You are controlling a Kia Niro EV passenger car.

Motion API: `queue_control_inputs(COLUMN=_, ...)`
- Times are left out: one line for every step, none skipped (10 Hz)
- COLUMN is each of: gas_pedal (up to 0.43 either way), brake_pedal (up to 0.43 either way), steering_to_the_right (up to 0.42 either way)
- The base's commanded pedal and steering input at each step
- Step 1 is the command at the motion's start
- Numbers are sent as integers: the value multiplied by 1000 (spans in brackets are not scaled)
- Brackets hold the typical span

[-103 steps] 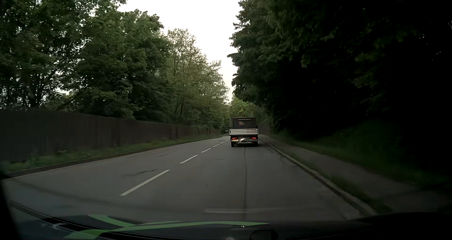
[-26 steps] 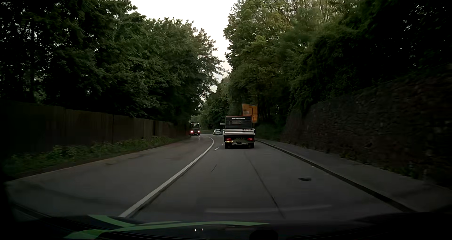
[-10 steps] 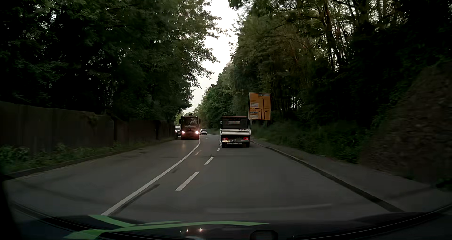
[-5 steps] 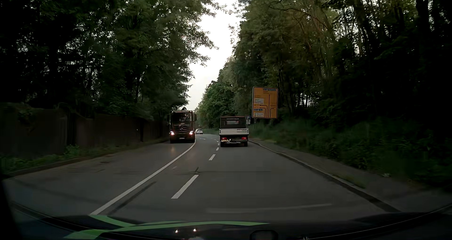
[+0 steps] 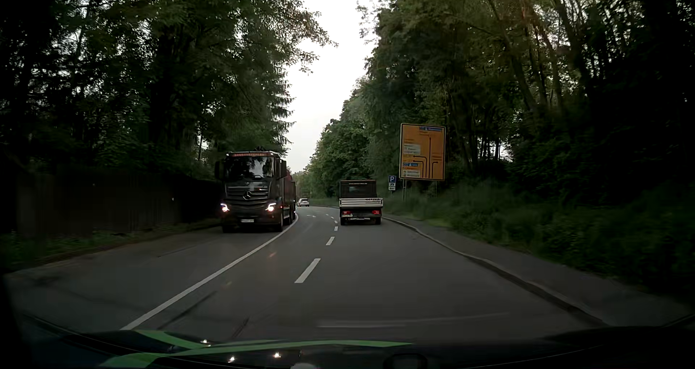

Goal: Follow the waypoints while adhering to traffic rules and regulations

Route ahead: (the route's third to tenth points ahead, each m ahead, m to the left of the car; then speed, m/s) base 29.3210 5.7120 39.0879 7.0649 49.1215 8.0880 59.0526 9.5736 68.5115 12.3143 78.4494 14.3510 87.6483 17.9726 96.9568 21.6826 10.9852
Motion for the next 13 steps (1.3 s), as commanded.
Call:
queue_control_inputs(gas_pedal=20, brake_pedal=0, steering_to_the_right=-25)
queue_control_inputs(gas_pedal=20, brake_pedal=0, steering_to_the_right=-29)
queue_control_inputs(gas_pedal=28, brake_pedal=0, steering_to_the_right=-33)
queue_control_inputs(gas_pedal=28, brake_pedal=0, steering_to_the_right=-35)
queue_control_inputs(gas_pedal=28, brake_pedal=0, steering_to_the_right=-36)
queue_control_inputs(gas_pedal=28, brake_pedal=0, steering_to_the_right=-36)
queue_control_inputs(gas_pedal=39, brake_pedal=0, steering_to_the_right=-32)
queue_control_inputs(gas_pedal=39, brake_pedal=0, steering_to_the_right=-30)
queue_control_inputs(gas_pedal=39, brake_pedal=0, steering_to_the_right=-30)
queue_control_inputs(gas_pedal=47, brake_pedal=0, steering_to_the_right=-30)
queue_control_inputs(gas_pedal=47, brake_pedal=0, steering_to_the_right=-29)
queue_control_inputs(gas_pedal=59, brake_pedal=0, steering_to_the_right=-28)
queue_control_inputs(gas_pedal=59, brake_pedal=0, steering_to_the_right=-27)
